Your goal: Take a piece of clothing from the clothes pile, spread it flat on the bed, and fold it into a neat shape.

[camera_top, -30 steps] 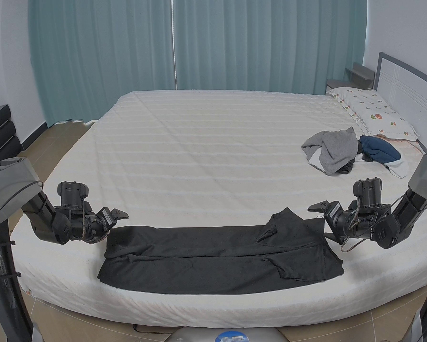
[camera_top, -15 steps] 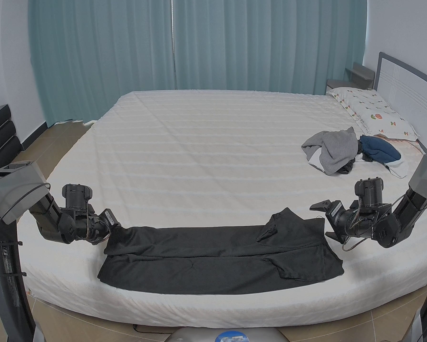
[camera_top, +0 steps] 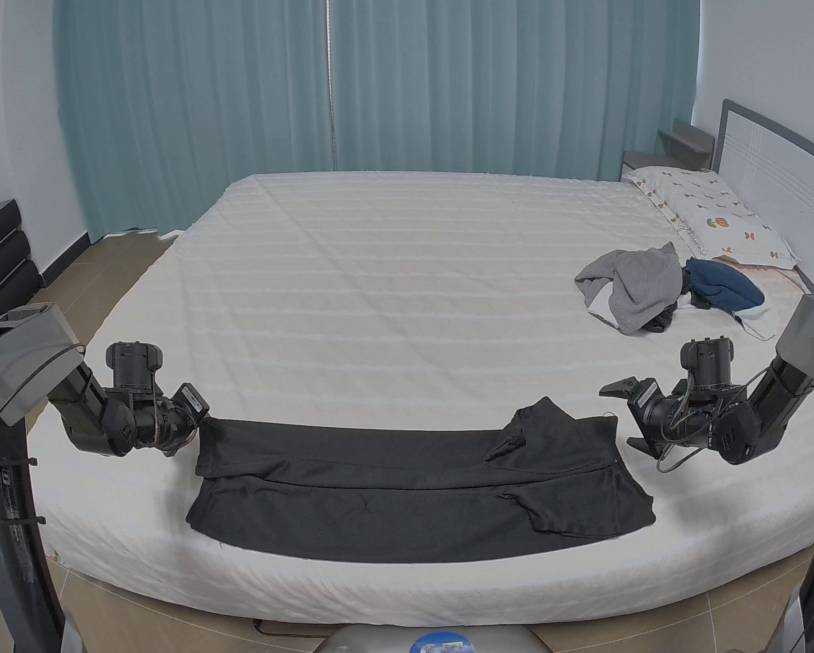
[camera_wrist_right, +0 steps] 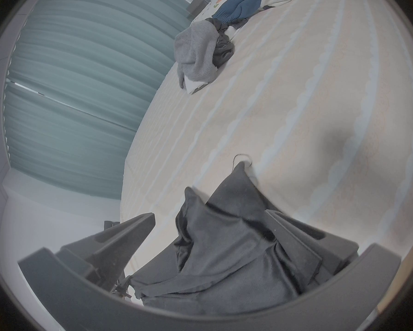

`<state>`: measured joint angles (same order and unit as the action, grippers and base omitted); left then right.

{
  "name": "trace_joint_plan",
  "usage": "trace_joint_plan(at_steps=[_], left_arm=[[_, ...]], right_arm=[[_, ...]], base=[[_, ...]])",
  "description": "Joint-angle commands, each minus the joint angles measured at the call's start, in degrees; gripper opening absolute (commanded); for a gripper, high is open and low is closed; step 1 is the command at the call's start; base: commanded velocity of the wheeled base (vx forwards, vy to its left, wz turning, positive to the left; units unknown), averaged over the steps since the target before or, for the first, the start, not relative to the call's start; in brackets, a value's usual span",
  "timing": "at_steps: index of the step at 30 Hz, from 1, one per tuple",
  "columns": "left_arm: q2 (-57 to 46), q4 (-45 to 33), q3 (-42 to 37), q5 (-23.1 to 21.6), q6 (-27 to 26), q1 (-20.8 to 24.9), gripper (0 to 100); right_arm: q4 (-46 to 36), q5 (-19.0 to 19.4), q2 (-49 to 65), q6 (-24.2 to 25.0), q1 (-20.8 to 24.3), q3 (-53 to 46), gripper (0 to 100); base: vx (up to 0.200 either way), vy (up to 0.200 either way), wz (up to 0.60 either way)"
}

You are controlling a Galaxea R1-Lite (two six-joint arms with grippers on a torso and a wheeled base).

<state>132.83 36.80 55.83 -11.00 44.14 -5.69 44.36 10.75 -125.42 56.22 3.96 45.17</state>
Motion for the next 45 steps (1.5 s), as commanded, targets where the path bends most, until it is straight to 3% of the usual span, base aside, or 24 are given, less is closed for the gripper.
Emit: trace_joint_plan(at_steps=[1,10,18,19,42,43,44,45], left_arm=[[0.33,0.11,0.24,0.01,-0.02,-0.37,0],[1.2,0.11,0.24,0.01,-0.46,-0.2,0],[1.38,0.11,0.24,-0.08,-0.46,-0.2,0],[1.38,0.11,0.24,-0.08,-0.46,-0.2,0],[1.82,0.11,-0.02,0.01,-1.87,-0.02,0],[1.82,0.11,-0.11,0.01,-1.87,-0.02,0],[1.82,0.11,-0.2,0.01,-1.87,-0.02,100],[1.73,0.11,-0.2,0.01,-1.87,-0.02,100]], right_arm=[[-0.06,-0.03,-4.22,-1.47,-0.89,2.12,100],[-0.86,0.06,-9.06,-8.32,-1.68,6.95,100],[-6.3,0.32,-14.68,-8.76,-1.15,15.74,100],[-6.48,0.32,-15.03,-8.76,-1.15,16.18,0],[-5.95,0.23,-16.26,-9.03,-2.38,20.75,0],[-5.95,0.23,-16.26,-9.11,-2.29,20.66,100],[-5.87,0.15,-16.09,-9.2,-2.29,20.4,100],[-5.78,0.06,-15.82,-9.29,-2.2,20.31,100]], base=[[0.0,0.0,0.0],[0.0,0.0,0.0],[0.0,0.0,0.0],[0.0,0.0,0.0],[0.0,0.0,0.0],[0.0,0.0,0.0],[0.0,0.0,0.0],[0.0,0.0,0.0]])
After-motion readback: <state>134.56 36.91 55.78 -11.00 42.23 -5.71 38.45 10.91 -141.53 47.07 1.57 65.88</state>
